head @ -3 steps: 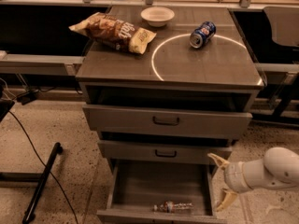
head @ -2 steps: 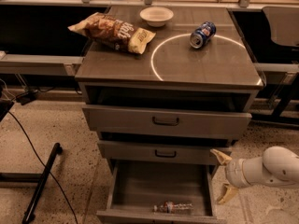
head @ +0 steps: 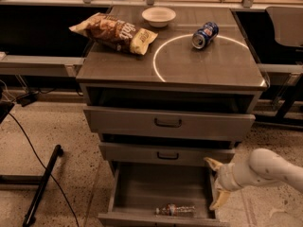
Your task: Pick water bottle from bottom drawer and place on counter
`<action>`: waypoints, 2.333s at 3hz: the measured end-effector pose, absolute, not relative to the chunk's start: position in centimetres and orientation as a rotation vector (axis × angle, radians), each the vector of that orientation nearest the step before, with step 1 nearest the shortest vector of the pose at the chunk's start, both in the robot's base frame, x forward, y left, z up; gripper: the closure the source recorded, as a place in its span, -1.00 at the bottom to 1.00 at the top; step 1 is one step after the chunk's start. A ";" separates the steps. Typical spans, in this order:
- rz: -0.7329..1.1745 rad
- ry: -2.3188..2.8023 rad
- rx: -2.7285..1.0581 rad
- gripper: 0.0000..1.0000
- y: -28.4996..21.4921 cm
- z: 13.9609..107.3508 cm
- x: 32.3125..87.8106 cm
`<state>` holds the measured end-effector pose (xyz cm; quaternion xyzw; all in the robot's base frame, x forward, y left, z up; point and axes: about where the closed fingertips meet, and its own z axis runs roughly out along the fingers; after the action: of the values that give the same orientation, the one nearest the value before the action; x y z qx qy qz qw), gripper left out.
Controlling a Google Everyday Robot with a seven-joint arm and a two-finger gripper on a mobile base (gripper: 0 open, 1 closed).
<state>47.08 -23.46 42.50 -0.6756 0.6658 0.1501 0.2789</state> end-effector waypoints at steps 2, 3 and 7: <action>0.573 1.804 -1.884 -1.00 -20.7 32.8 46.1; 0.578 1.863 -1.905 -1.00 -20.4 31.1 46.1; 0.571 1.791 -1.686 -0.56 -19.4 22.3 47.4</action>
Offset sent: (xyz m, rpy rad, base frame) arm -0.0014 0.0191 -0.0699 0.0088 0.0911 0.0659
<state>47.39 -19.43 22.31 -0.6361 0.6759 0.2156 0.3034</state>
